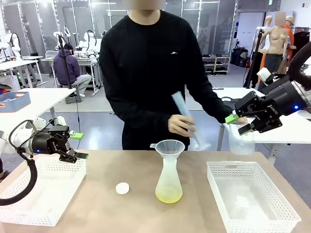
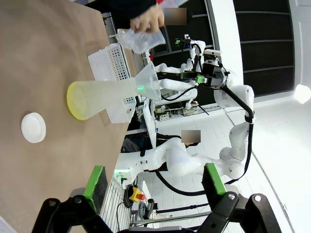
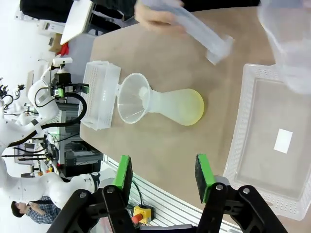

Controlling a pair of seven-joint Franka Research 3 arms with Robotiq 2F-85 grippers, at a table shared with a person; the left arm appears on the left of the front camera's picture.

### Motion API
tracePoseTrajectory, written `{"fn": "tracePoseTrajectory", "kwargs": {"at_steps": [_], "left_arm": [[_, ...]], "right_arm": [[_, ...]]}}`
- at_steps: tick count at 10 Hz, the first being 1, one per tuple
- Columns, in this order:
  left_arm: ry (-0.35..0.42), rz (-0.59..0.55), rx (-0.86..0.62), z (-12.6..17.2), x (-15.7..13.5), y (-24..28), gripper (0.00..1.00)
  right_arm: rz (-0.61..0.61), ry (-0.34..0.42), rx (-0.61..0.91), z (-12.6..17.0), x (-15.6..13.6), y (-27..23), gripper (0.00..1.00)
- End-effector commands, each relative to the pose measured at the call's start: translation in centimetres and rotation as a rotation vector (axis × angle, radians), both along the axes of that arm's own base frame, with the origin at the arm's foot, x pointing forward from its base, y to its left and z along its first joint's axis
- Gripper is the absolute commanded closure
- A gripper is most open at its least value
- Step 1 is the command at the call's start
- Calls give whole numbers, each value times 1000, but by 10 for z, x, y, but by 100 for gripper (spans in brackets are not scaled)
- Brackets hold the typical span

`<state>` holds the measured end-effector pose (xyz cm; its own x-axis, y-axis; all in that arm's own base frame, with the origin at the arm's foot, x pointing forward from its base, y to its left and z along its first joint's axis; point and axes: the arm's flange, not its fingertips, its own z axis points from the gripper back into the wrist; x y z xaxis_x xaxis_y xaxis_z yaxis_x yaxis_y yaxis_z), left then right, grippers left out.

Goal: Prepare the solutions needed for the experiment.
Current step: Once the solution is in the Big flask , pick up the Plastic Funnel and place it back into the right Organizing basket.

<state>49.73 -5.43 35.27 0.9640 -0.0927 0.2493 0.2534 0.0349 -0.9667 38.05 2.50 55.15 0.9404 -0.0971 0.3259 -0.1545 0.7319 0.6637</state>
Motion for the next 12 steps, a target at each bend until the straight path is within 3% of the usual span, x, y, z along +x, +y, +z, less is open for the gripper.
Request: {"fn": "tracePoseTrajectory", "kwargs": {"at_steps": [1, 2, 7, 12], "left_arm": [[-1, -1, 2, 2, 0, -1, 0], [-1, -1, 2, 2, 0, -1, 0], [-1, -1, 2, 2, 0, -1, 0], [-1, -1, 2, 2, 0, -1, 0]], "right_arm": [[-1, 1, -1, 0, 0, 0, 34], [-44, -1, -60, 5, -6, 18, 34], [-41, 68, -159, 14, -4, 104, 34], [-46, 70, -209, 8, 5, 164, 34]]}}
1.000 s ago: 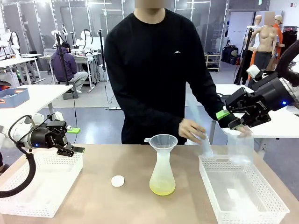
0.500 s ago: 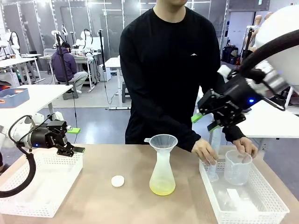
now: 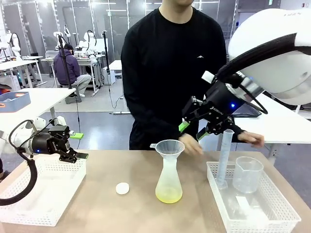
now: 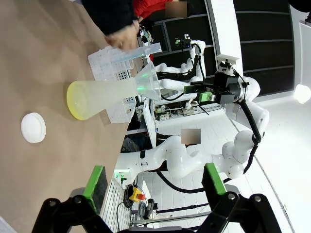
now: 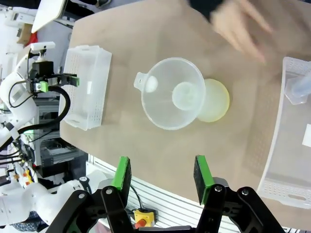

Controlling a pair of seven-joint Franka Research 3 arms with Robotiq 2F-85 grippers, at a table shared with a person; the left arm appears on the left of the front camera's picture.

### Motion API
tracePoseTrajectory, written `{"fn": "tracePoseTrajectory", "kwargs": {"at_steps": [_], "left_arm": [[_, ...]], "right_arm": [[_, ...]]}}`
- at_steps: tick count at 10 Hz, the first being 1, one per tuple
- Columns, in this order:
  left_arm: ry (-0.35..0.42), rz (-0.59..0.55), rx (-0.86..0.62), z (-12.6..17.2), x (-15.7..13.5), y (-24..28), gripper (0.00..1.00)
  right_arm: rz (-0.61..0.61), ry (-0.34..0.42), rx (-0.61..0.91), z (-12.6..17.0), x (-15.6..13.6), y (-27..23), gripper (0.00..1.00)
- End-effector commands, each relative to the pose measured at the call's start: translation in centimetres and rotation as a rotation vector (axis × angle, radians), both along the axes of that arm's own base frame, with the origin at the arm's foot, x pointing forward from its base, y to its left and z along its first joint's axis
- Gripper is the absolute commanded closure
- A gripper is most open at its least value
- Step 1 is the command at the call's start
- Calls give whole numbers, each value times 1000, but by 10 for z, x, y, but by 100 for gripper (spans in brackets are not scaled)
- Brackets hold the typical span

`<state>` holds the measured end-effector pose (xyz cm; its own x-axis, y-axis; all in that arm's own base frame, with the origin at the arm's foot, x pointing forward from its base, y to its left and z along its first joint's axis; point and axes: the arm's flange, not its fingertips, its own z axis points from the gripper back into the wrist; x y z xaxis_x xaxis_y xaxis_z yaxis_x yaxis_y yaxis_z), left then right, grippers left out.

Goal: Prepare the solutions needed for the experiment.
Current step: Once the solution is in the Big flask , pick up the Plastic Funnel and place it back into the right Organizing basket.

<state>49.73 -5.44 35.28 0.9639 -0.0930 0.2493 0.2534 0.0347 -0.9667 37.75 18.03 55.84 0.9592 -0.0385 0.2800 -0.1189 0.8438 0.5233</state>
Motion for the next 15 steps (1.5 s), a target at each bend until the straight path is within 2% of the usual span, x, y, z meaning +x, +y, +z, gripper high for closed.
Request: {"fn": "tracePoseTrajectory", "kwargs": {"at_steps": [1, 5, 15], "left_arm": [[-1, -1, 2, 2, 0, 0, 0], [-1, -1, 2, 2, 0, 0, 0], [-1, -1, 2, 2, 0, 0, 0]], "right_arm": [[-68, 12, -48, -2, 11, 12, 34], [-77, 8, -114, -12, 27, 20, 34], [-92, 124, -132, -71, 71, 38, 34]]}}
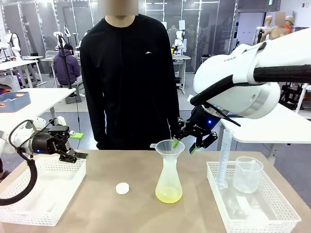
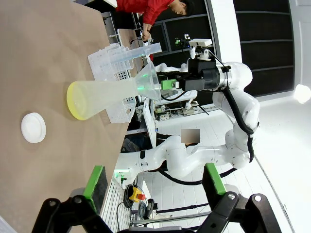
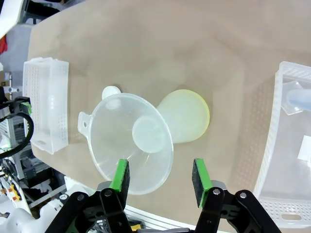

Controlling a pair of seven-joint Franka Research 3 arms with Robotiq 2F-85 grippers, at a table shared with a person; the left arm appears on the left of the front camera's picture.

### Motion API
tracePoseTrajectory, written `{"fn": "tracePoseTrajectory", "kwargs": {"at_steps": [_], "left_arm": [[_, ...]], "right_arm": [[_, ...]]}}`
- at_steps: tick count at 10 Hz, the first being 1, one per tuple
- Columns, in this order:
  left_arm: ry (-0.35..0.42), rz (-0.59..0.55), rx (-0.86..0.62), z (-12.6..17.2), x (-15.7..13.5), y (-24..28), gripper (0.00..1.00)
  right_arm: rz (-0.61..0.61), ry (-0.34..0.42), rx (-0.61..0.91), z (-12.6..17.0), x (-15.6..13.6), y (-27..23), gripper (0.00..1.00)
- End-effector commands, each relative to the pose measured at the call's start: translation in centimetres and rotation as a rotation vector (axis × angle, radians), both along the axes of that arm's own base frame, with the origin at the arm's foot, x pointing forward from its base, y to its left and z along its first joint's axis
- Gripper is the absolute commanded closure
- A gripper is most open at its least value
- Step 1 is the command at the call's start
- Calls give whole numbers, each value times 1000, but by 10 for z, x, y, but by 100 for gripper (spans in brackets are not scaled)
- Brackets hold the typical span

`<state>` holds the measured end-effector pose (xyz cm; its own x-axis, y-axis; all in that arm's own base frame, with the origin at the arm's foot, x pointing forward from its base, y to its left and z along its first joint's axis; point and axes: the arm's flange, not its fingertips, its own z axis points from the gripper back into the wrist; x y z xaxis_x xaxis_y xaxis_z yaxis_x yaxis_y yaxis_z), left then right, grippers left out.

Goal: Prepare the solutions needed for the experiment.
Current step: Once the solution is in the Big flask , pick up the Plastic Funnel and place it back into the right Organizing basket.

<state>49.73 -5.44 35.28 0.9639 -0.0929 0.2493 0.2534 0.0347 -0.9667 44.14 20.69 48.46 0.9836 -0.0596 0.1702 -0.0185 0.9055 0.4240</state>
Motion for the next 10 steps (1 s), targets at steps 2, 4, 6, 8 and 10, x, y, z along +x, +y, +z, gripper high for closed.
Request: {"fn": "tracePoseTrajectory", "kwargs": {"at_steps": [2, 4, 6, 8, 10], "left_arm": [[-1, -1, 2, 2, 0, 0, 0], [-1, -1, 2, 2, 0, 0, 0], [-1, -1, 2, 2, 0, 0, 0], [-1, -1, 2, 2, 0, 0, 0], [-1, -1, 2, 2, 0, 0, 0]], "right_arm": [[-47, 31, -8, -7, 16, 14, 34], [-31, 63, -11, -11, 17, 15, 34], [-22, 56, -19, -11, 17, 15, 51], [-30, 61, -10, -10, 18, 14, 69], [-37, 88, -15, -11, 17, 13, 87]]}}
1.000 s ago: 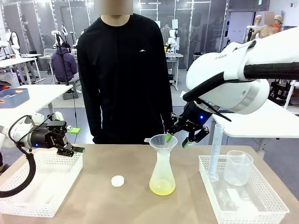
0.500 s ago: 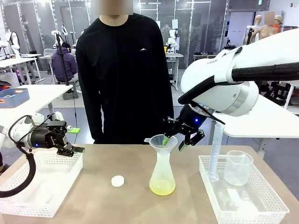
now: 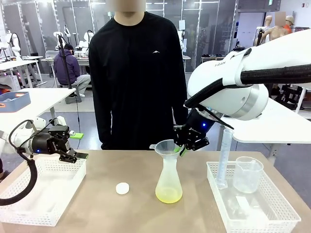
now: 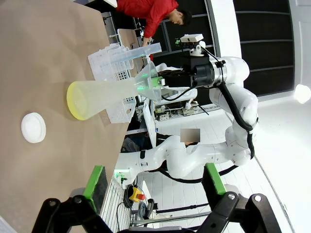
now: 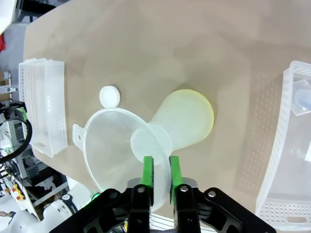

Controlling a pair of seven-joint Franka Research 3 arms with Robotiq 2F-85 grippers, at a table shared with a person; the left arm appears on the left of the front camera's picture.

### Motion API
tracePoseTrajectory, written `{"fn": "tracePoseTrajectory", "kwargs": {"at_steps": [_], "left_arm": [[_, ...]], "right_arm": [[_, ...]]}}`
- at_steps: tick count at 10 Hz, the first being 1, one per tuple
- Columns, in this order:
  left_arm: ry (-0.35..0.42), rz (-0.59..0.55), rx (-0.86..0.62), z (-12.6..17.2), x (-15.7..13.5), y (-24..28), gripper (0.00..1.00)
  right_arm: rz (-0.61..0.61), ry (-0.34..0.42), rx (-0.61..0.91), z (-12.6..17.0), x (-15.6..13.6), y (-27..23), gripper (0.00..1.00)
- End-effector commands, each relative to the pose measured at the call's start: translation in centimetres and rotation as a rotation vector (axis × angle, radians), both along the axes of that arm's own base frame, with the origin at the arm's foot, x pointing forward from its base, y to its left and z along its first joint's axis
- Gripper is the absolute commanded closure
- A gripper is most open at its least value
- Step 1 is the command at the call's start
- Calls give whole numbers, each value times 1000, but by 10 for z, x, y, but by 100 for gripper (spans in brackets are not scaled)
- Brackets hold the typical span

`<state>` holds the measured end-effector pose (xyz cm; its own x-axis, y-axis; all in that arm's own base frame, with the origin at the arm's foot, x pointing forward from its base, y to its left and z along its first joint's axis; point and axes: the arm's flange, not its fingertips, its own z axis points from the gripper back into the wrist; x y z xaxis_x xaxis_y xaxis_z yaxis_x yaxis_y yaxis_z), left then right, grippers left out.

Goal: Prepare the solutions needed for the experiment.
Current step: Once the solution is in the Big flask , pick up the Plastic Funnel and place it back into the right Organizing basket.

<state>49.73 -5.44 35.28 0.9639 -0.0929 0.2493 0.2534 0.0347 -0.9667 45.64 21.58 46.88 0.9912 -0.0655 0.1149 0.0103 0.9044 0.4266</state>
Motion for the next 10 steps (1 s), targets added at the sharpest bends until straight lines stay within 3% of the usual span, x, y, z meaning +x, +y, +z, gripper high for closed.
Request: {"fn": "tracePoseTrajectory", "kwargs": {"at_steps": [1, 5, 10], "left_arm": [[-1, -1, 2, 2, 0, 0, 0], [-1, -1, 2, 2, 0, 0, 0], [-1, -1, 2, 2, 0, 0, 0]], "right_arm": [[-33, 39, -19, 4, 2, 3, 99], [-29, 55, -2, 7, -2, 1, 100], [-27, 20, 81, 42, -21, -5, 100]]}}
